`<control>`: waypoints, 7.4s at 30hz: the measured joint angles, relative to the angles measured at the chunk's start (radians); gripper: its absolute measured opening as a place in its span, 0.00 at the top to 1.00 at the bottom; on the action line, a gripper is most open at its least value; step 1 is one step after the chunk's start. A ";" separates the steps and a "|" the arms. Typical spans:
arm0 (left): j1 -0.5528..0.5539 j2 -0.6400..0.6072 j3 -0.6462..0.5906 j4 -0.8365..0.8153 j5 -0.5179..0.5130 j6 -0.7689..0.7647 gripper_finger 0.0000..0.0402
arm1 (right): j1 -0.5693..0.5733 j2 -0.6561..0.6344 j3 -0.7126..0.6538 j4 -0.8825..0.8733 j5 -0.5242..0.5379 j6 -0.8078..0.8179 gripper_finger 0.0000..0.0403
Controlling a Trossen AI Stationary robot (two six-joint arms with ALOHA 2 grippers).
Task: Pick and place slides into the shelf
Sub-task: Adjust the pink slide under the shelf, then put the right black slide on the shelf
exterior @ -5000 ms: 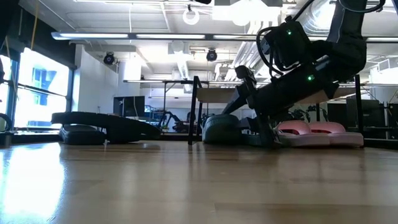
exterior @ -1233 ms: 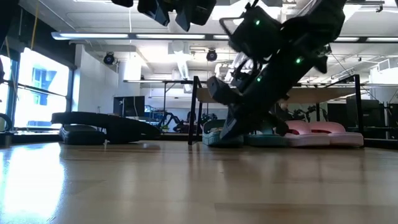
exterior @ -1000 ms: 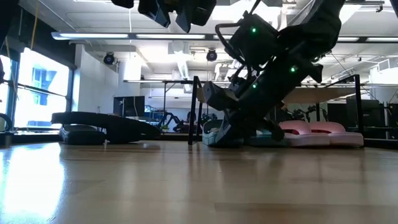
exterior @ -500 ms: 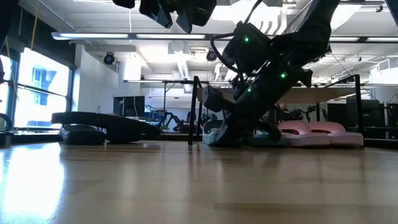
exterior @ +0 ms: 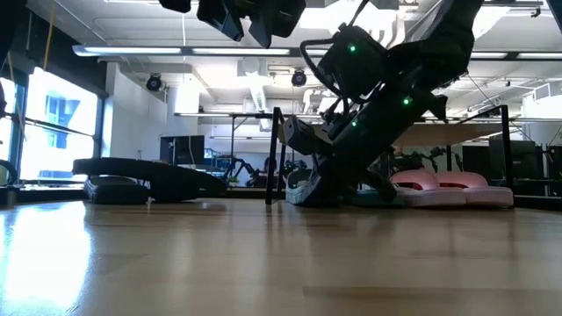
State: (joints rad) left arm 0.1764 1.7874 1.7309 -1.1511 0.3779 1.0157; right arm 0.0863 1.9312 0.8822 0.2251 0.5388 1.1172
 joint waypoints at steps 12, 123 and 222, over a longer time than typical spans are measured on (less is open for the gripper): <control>0.000 0.000 0.000 -0.004 0.000 -0.001 0.62 | 0.122 -0.171 0.001 -0.397 -0.030 0.093 1.00; 0.295 0.000 -0.325 0.093 -0.655 -0.542 0.62 | 0.517 -0.706 -0.211 -0.826 0.260 0.330 1.00; 0.098 -0.434 -0.726 0.104 -0.899 -0.932 0.62 | 0.516 -0.706 -0.210 -0.763 0.296 0.181 1.00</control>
State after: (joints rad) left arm 0.2746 1.3533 1.0049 -1.0473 -0.5211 0.0832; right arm 0.6022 1.2252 0.6720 -0.5381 0.8349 1.2978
